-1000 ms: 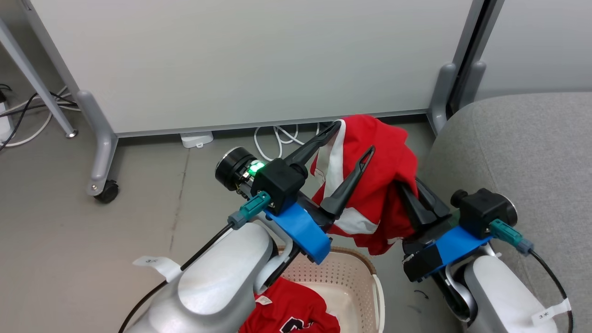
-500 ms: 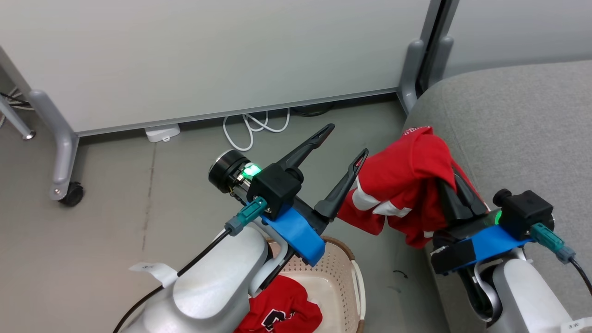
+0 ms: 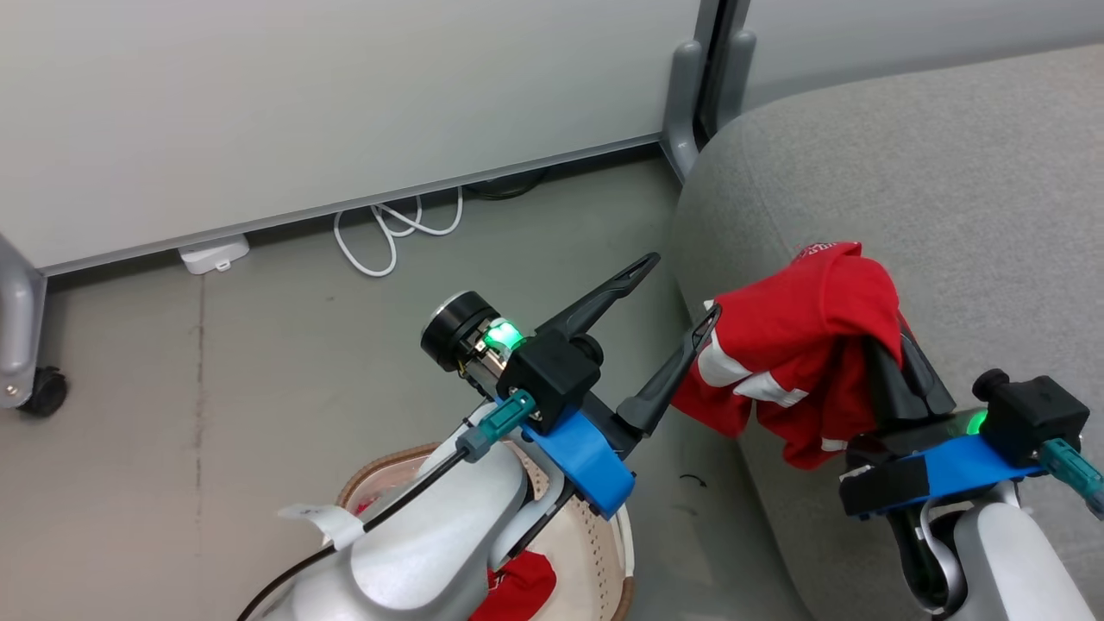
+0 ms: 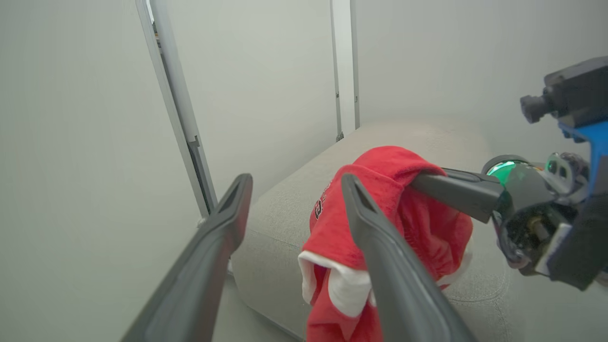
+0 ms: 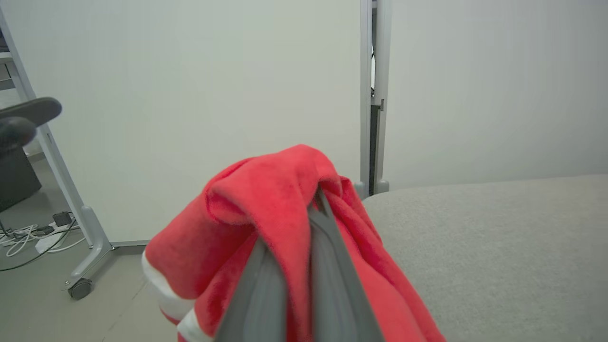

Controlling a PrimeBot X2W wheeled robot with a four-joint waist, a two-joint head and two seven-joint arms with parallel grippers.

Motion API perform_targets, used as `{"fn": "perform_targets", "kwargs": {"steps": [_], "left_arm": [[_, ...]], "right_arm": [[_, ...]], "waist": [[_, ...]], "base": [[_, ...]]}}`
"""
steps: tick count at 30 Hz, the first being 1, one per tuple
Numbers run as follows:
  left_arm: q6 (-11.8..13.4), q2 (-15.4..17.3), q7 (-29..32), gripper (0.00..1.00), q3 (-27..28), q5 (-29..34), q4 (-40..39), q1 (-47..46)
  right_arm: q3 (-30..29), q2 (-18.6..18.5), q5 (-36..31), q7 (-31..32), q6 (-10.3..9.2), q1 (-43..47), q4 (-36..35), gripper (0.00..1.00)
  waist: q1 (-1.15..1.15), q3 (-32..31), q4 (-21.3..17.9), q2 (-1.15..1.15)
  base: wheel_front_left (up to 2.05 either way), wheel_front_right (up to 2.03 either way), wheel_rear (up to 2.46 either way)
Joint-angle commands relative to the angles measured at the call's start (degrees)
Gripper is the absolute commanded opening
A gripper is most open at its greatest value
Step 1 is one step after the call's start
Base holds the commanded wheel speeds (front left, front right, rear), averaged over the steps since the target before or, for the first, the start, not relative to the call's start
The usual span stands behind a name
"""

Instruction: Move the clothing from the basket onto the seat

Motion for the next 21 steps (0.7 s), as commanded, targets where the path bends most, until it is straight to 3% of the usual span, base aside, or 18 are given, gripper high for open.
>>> {"fn": "perform_targets", "kwargs": {"steps": [1,21], "left_arm": [[0.1,0.0,-0.2,1.00,0.0,0.4,0.2,0.0],[-0.3,-1.2,-0.5,1.00,-0.8,1.7,0.6,-1.0]], "right_arm": [[-0.5,0.3,0.0,0.0,0.03,0.7,-0.5,0.00],[-5.8,2.1,-0.9,-0.1,0.03,3.0,-3.4,0.00]], "waist": [[0.00,0.6,-1.0,0.00],[0.00,2.9,-6.0,0.00]], "base": [[0.00,0.00,0.00],[0.00,0.00,0.00]]}}
